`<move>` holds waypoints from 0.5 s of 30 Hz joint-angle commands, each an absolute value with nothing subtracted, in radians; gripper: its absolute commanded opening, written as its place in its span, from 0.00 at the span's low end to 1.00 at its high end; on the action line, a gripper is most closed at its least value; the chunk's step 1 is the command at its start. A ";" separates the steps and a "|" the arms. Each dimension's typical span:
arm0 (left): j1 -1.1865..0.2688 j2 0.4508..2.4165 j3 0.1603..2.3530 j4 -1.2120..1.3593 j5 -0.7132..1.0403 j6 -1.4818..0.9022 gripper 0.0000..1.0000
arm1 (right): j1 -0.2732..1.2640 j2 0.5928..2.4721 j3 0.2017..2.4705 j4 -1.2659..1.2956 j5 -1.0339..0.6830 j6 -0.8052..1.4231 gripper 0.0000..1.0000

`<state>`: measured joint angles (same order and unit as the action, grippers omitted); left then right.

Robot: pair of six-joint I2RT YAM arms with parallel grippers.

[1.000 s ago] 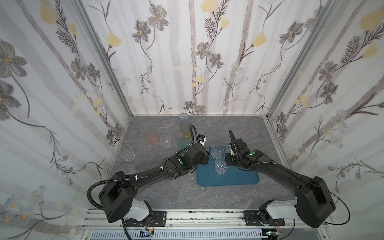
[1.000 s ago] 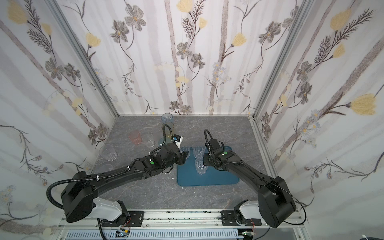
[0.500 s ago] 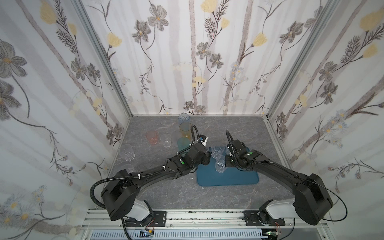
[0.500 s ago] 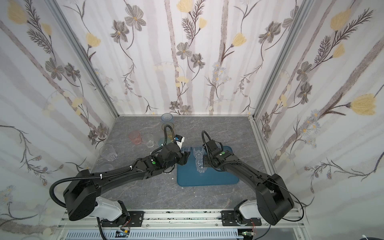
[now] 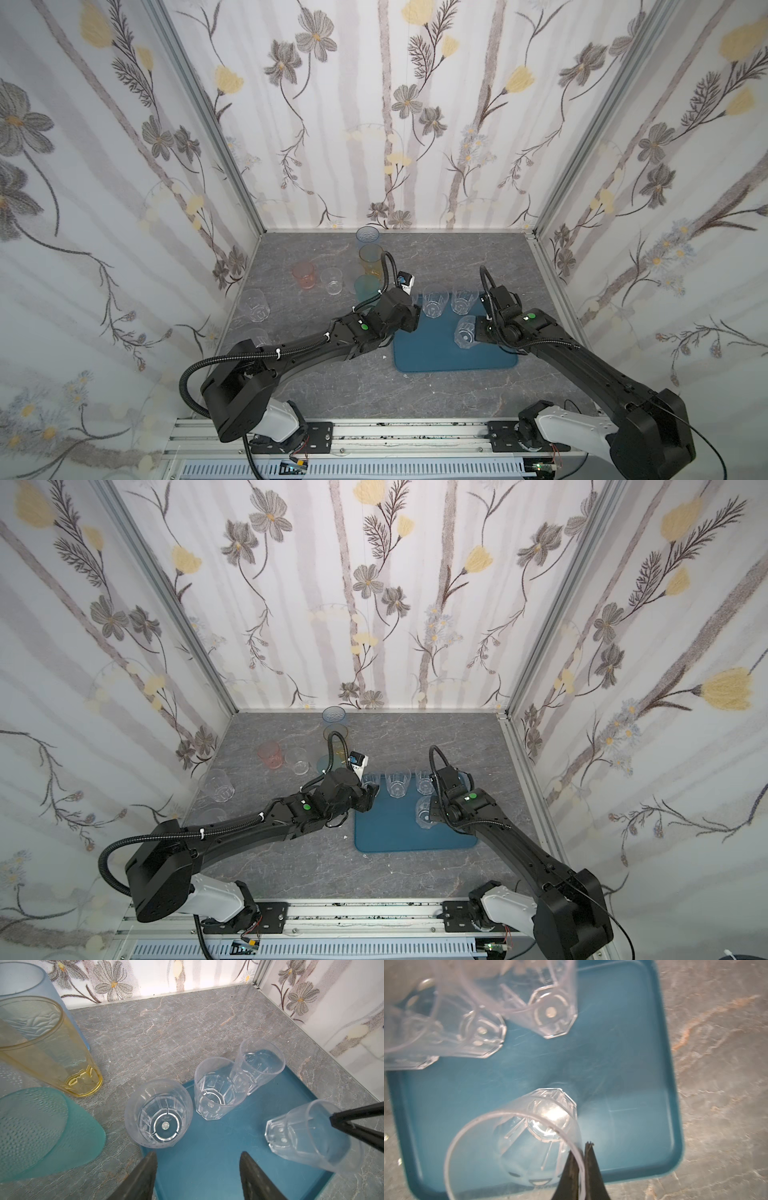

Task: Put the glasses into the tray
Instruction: 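Slide the glass into line with the right gripper while the left arm withdraws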

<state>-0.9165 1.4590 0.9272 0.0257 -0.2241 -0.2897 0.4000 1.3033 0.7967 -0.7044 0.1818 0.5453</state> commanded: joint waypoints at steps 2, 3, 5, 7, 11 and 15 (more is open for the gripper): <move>-0.916 1.457 0.924 0.065 -0.235 -0.288 0.65 | 0.266 1.293 0.791 -0.683 0.203 0.511 0.01; -0.916 1.456 0.924 0.064 -0.234 -0.290 0.65 | 0.240 1.305 0.795 -0.670 0.211 0.505 0.01; -0.915 1.451 0.919 0.064 -0.236 -0.290 0.66 | 0.180 1.349 0.815 -0.638 0.222 0.490 0.01; -0.915 1.445 0.915 0.064 -0.239 -0.290 0.65 | 0.139 1.390 0.845 -0.603 0.221 0.481 0.01; -0.915 1.423 0.900 0.064 -0.248 -0.288 0.65 | 0.082 1.497 0.925 -0.546 0.215 0.464 0.01; -0.915 1.404 0.887 0.064 -0.258 -0.290 0.65 | 0.062 1.587 0.997 -0.519 0.204 0.453 0.01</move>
<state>-0.9165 1.4170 0.8940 0.0326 -0.2333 -0.2878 0.0692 1.5562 0.9642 -0.5961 0.1970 0.4694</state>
